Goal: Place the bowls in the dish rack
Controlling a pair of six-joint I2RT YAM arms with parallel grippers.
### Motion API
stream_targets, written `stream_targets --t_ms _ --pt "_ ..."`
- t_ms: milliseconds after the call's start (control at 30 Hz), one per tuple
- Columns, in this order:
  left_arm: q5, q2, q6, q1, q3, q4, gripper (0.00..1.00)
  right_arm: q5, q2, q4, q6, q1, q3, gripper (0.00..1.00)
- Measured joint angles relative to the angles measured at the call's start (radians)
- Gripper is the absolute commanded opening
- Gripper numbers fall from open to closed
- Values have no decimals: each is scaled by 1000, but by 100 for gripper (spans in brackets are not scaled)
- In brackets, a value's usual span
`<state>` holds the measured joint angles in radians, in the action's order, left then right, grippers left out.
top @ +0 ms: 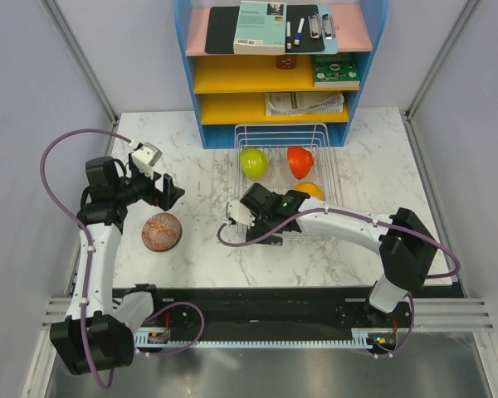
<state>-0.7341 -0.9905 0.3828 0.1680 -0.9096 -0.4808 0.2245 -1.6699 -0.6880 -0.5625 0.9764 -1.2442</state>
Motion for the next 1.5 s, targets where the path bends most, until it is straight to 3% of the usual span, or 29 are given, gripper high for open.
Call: stream_targets --t_ms 567,833,1100,1367,1500 --pt "4 0 0 0 0 0 100 -83 71 -109 17 9 -109 98" --pt "131 -24 44 9 -2 -19 100 -230 219 -130 65 21 -143 98" --pt "200 -109 248 47 13 -150 100 -277 326 -138 85 21 -146 97" --pt "206 -108 518 55 61 -311 88 -277 336 -144 87 21 -127 98" --pt "230 -140 622 63 62 -361 88 -277 336 -144 87 21 -125 98"
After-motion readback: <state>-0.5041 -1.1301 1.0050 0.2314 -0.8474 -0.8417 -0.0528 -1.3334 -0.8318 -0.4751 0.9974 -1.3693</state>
